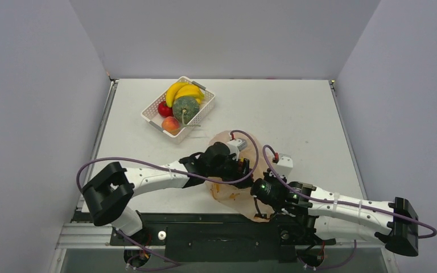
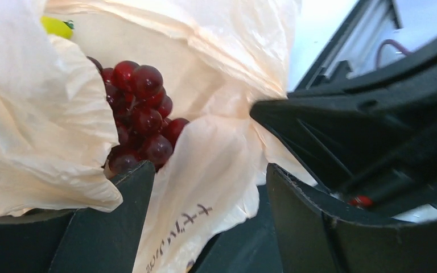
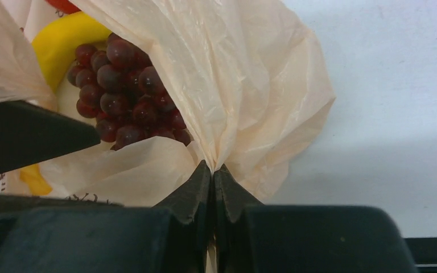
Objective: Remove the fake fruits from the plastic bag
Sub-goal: Take out the fake fruit from the plastic bag.
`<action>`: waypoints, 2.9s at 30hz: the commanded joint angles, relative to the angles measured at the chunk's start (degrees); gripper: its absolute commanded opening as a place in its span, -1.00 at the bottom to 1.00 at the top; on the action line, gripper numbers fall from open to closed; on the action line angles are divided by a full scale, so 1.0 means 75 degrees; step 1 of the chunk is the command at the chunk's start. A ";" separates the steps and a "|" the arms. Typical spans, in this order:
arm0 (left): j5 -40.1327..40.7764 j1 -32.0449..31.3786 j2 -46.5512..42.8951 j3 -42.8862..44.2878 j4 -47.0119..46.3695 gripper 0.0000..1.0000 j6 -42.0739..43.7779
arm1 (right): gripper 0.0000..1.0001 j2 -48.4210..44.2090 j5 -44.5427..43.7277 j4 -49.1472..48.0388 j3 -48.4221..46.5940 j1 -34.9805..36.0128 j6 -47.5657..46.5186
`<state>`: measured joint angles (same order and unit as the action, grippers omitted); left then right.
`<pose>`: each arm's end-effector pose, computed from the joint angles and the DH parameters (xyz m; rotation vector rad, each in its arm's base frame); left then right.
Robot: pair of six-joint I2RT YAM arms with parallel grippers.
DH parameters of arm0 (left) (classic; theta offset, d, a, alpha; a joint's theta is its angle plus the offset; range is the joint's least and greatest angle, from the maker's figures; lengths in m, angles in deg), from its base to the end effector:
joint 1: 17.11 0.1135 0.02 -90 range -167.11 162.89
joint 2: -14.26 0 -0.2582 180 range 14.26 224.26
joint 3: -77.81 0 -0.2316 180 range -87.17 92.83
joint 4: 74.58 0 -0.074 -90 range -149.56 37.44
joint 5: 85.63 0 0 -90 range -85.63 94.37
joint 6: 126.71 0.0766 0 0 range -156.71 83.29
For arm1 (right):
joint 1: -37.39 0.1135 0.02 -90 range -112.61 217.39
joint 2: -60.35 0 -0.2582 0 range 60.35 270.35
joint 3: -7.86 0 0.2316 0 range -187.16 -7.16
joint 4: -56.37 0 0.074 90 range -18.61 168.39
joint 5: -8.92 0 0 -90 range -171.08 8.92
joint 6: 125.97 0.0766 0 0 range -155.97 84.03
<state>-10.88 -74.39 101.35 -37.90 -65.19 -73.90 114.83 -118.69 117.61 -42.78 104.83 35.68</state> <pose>0.1698 -0.3016 0.2028 0.5870 2.3077 -1.1784 0.1037 0.1278 0.1860 0.2659 2.3675 0.2091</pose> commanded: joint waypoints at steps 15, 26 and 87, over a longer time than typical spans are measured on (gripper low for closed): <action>0.3282 -0.0387 0.1291 0.1327 0.1625 0.81 0.0456 | -1.00 -0.0760 -0.0169 -0.0804 0.0887 0.0781 0.0526; 0.3532 -0.0449 0.2847 0.1908 0.1700 0.71 0.0100 | -1.00 -0.0657 -0.0250 -0.0990 0.1118 0.0793 0.0569; -0.3379 0.1609 -0.2602 -0.0302 -0.0435 -1.00 -0.1294 | -1.00 0.0785 0.1620 -0.3079 0.0207 -0.4356 -0.3618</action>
<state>-42.64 -63.13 88.39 -48.34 -86.11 -101.31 120.19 -108.92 97.52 -40.59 72.59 10.26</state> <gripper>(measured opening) 0.171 0.005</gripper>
